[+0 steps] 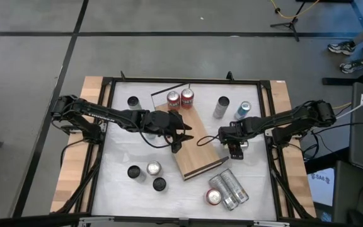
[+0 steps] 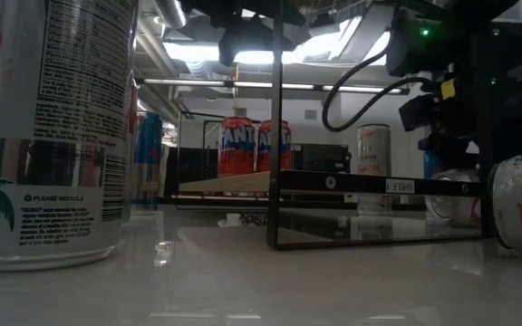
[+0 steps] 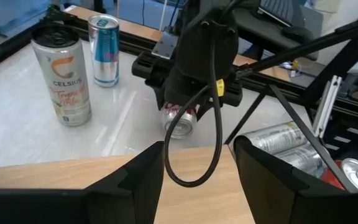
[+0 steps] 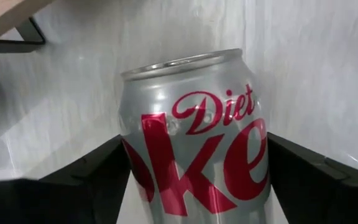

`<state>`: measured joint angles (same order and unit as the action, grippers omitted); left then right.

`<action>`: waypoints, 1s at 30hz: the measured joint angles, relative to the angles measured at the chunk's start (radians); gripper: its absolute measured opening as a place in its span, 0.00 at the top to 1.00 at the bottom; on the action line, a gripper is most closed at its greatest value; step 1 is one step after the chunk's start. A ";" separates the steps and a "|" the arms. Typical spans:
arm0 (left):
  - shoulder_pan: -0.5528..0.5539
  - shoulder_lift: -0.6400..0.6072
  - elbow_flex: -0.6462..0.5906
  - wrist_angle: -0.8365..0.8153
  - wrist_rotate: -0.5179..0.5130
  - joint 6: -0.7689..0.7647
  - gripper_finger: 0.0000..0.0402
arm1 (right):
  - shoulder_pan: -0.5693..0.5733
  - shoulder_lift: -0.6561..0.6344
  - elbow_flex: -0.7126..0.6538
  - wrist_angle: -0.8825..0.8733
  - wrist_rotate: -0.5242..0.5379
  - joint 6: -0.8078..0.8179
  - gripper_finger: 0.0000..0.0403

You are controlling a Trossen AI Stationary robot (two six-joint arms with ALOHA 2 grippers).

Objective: Place canned beverage on shelf
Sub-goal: Put the top right white soda can on the shelf

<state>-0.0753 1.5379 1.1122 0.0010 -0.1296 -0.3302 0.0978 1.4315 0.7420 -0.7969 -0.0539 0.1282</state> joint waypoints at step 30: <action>0.000 -0.075 0.000 -0.018 0.013 0.003 0.52 | 0.000 -0.040 0.068 -0.013 0.003 -0.002 0.26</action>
<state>-0.0753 1.4626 1.1122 -0.0170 -0.1169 -0.3276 0.0978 1.3914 0.8102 -0.8100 -0.0506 0.1257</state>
